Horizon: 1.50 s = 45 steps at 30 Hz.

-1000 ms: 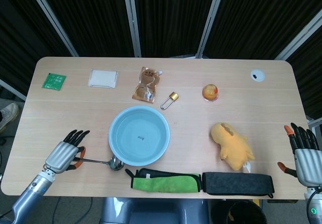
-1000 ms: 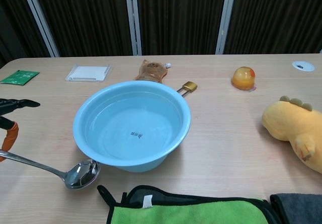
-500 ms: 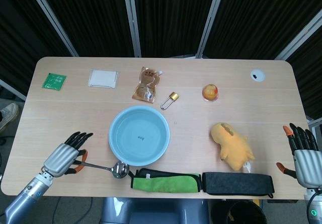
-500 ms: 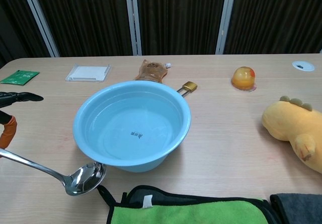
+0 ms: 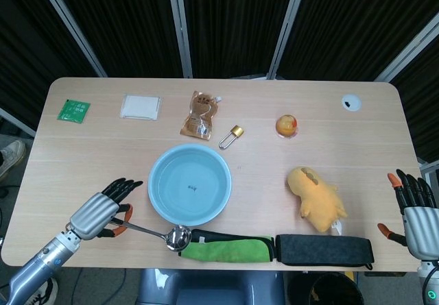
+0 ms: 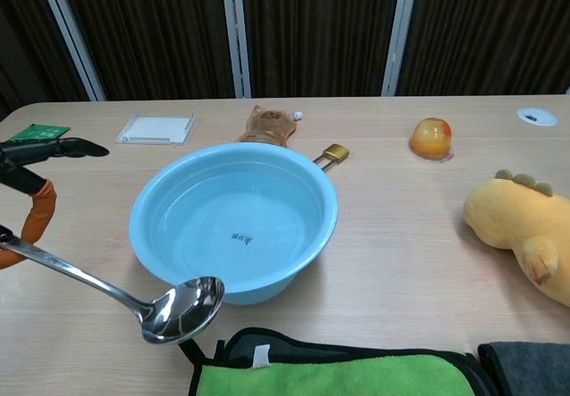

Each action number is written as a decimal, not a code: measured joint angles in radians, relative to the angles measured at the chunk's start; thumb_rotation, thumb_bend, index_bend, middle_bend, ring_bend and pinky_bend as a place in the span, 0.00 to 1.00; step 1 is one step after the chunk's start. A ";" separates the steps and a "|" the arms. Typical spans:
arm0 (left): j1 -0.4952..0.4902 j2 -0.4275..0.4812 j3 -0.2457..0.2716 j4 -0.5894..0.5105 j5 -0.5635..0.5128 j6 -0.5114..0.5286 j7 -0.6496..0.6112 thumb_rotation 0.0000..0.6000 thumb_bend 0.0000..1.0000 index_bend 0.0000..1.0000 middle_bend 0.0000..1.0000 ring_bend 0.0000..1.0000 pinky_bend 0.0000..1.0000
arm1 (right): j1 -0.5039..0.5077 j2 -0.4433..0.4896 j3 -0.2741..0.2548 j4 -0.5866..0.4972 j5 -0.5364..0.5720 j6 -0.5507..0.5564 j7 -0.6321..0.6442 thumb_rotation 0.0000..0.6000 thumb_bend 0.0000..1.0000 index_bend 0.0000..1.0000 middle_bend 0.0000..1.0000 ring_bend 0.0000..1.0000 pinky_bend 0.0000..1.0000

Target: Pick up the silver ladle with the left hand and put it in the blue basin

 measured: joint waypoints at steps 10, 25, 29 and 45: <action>-0.051 0.018 -0.080 -0.020 -0.083 -0.051 0.015 1.00 0.46 0.70 0.00 0.00 0.00 | 0.001 0.006 0.004 0.003 0.006 -0.005 0.020 1.00 0.00 0.00 0.00 0.00 0.00; -0.155 -0.102 -0.161 0.080 -0.234 -0.221 0.077 1.00 0.47 0.70 0.00 0.00 0.00 | 0.003 0.012 0.005 0.010 0.008 -0.011 0.035 1.00 0.00 0.00 0.00 0.00 0.00; -0.178 -0.150 -0.180 0.122 -0.279 -0.257 0.097 1.00 0.47 0.70 0.00 0.00 0.00 | -0.003 0.015 0.003 0.010 0.003 0.000 0.041 1.00 0.00 0.00 0.00 0.00 0.00; -0.221 -0.235 -0.188 0.218 -0.343 -0.332 0.110 1.00 0.47 0.70 0.00 0.00 0.00 | -0.013 0.019 0.003 0.017 0.001 0.015 0.052 1.00 0.00 0.00 0.00 0.00 0.00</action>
